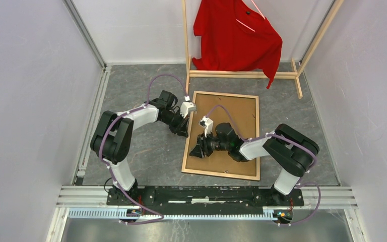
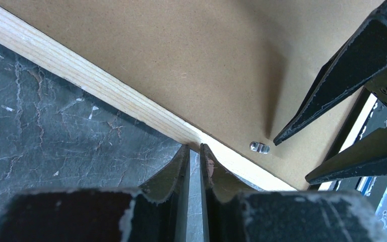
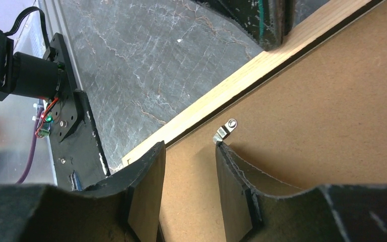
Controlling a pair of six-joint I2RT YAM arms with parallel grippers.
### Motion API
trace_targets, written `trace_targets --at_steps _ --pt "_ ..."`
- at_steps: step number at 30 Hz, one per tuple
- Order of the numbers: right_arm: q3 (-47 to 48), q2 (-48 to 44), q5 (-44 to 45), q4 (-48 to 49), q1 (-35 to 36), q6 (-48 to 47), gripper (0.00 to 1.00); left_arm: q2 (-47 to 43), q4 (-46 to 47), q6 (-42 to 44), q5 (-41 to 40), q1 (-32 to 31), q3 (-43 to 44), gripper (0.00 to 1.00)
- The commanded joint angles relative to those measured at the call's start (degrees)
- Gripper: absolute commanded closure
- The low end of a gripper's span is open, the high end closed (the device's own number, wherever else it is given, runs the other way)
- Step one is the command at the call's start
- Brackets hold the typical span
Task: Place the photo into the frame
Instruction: Install the photo frame at the center of the board.
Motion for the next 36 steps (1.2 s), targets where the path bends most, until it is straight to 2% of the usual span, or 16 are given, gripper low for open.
trace_targets --at_steps 1,13,36 --pt "2.1 1.2 0.5 2.0 -0.5 -0.5 0.53 -0.1 0.8 -0.8 0.4 -0.4 0.4 0.81" --pt "1.3 3.3 -2.0 4.7 0.2 1.8 0.54 -0.1 0.8 -0.6 0.2 -0.3 0.8 0.81" --pt "4.4 6.6 -0.1 5.3 0.5 1.7 0.55 -0.4 0.7 -0.2 0.1 -0.4 0.2 0.82"
